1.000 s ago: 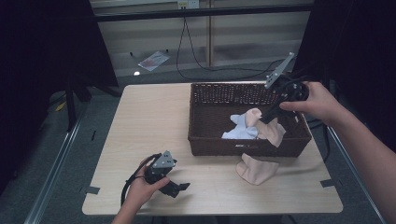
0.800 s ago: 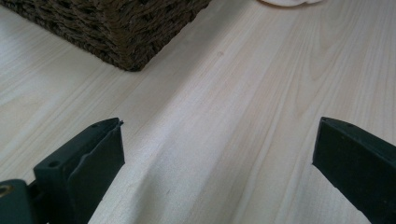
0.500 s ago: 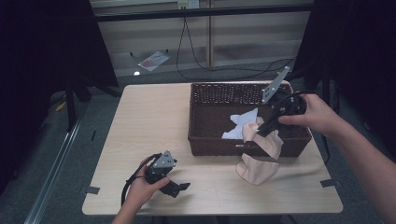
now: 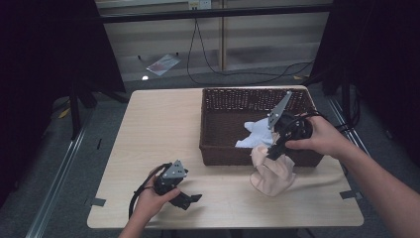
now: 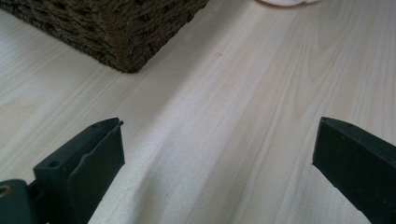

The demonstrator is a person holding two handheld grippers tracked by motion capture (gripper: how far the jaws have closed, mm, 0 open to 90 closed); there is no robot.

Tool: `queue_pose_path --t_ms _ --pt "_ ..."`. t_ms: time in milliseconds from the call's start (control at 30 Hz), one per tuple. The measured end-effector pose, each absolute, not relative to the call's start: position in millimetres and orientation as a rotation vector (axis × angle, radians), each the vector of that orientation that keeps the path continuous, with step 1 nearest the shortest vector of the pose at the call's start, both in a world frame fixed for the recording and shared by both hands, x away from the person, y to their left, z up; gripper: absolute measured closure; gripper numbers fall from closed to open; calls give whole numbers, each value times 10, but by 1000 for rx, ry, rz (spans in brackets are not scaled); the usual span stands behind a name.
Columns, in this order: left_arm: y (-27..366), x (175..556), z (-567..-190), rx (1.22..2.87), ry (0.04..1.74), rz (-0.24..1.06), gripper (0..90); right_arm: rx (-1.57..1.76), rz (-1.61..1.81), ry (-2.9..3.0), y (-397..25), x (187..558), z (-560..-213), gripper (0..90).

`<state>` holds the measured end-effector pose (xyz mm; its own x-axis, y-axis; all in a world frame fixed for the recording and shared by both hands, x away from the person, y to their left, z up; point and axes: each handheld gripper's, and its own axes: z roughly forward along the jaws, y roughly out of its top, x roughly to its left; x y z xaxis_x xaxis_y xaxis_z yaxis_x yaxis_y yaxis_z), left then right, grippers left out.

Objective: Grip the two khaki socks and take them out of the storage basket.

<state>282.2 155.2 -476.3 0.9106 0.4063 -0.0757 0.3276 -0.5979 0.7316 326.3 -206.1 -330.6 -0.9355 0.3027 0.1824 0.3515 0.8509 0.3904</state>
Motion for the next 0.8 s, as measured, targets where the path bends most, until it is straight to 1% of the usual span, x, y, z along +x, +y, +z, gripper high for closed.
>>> queue_pose_path --t_ms 200,233,300,367,433,467,567,600,667,733,800 --pt "1564 2819 -4755 2260 526 128 19 -506 -623 -2913 -1971 3265 -3397 835" --pt "1565 2820 -4756 2260 523 129 19 -504 -614 -2916 -1960 3265 -3410 803" --pt "1571 2818 -4760 2257 525 127 19 -507 -634 -2925 -1948 3270 -3434 710" --pt "1572 2815 -4763 2254 526 126 19 -517 -656 -2936 -1945 3268 -3438 588" --pt "1572 2813 -4765 2255 527 127 19 -523 -664 -2932 -1953 3257 -3434 544" --pt "1574 2813 -4763 2262 522 128 19 -529 -671 -2935 -1957 3254 -3436 490" --pt "1576 2811 -4763 2266 519 129 19 -530 -679 -2935 -1967 3234 -3436 428" --pt "1576 2811 -4767 2263 518 127 19 -535 -685 -2938 -1970 3229 -3438 379" --pt "1577 2808 -4766 2266 521 128 19 -541 -685 -2948 -1973 3214 -3439 359" --pt "1574 2809 -4768 2261 519 125 19 -542 -708 -2945 -1985 3204 -3445 318" --pt "1574 2811 -4766 2262 516 128 19 -525 -720 -2947 -1999 3195 -3449 310"
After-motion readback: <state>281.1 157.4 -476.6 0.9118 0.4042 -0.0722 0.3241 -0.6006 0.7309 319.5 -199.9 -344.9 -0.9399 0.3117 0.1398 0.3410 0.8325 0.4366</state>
